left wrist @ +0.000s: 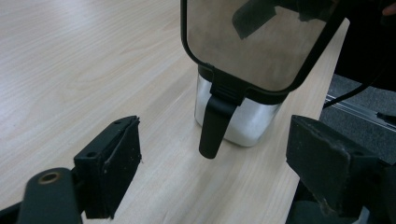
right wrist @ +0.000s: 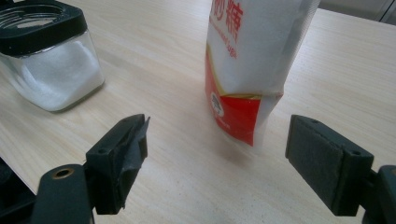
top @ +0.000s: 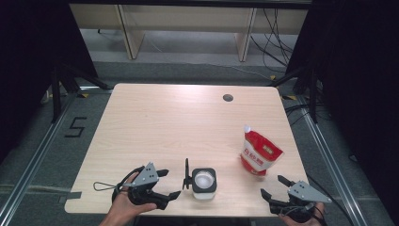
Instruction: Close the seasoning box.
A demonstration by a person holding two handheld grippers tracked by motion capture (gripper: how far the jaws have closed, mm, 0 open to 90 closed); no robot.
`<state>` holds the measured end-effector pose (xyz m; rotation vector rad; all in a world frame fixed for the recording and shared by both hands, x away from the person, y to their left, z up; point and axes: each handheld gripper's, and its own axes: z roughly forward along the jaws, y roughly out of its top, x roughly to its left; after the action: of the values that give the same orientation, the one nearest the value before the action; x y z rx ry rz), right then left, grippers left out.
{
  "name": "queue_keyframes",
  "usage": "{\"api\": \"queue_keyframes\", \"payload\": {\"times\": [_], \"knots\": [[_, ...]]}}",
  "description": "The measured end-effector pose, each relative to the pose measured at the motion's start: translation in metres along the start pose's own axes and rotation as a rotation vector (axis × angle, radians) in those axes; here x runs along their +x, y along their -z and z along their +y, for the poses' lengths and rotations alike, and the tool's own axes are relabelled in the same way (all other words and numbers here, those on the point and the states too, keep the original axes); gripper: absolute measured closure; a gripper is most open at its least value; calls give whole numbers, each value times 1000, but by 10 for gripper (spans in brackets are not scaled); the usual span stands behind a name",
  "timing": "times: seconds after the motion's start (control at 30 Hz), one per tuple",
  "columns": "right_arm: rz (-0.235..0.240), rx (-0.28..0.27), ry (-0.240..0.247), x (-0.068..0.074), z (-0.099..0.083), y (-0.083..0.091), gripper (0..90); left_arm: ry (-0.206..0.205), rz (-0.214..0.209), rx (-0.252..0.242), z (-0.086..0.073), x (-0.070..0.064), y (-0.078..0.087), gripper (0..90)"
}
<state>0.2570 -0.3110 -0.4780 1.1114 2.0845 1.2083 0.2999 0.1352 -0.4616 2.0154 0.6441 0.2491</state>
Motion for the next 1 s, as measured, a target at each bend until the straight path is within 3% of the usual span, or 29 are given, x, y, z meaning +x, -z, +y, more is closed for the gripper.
{"api": "queue_keyframes", "payload": {"times": [0.07,0.1,0.17,0.2,0.23,0.33,0.4,0.5,0.57,0.6,0.63,0.67,0.7,0.73,0.87,1.0], "knots": [[-5,2,12,0,0,0,218,11,5,6,3,-1,0,182],[-4,-1,14,-1,0,-1,218,-4,5,3,4,0,0,185],[-4,23,-11,2,0,0,218,0,1,-7,5,1,0,204],[-3,20,-10,3,0,-1,218,6,-1,-14,5,1,0,236],[-4,21,14,1,0,-1,218,-17,-2,-6,6,2,2,277],[-4,17,20,0,1,-3,217,9,3,-26,6,3,4,388],[-5,20,19,0,0,-3,218,-22,13,-34,8,4,6,444],[-10,16,32,0,1,-3,218,-19,18,-46,9,3,8,560],[-6,31,-11,5,0,-2,218,-42,23,-58,11,2,10,647],[-10,27,7,3,1,-2,219,-40,22,-71,12,1,9,687],[-9,37,-15,5,1,-2,220,-50,33,-53,14,1,11,728],[-10,34,-5,4,1,-2,220,-63,22,-59,15,1,11,761],[5,20,23,1,1,-4,220,-46,12,-74,16,0,9,788],[4,22,25,1,1,-4,220,-64,13,-66,18,0,10,811],[0,17,28,1,1,-4,220,-64,-5,-76,22,-5,8,885],[9,23,33,1,2,-6,221,-87,-22,-86,28,-10,6,892]]}}
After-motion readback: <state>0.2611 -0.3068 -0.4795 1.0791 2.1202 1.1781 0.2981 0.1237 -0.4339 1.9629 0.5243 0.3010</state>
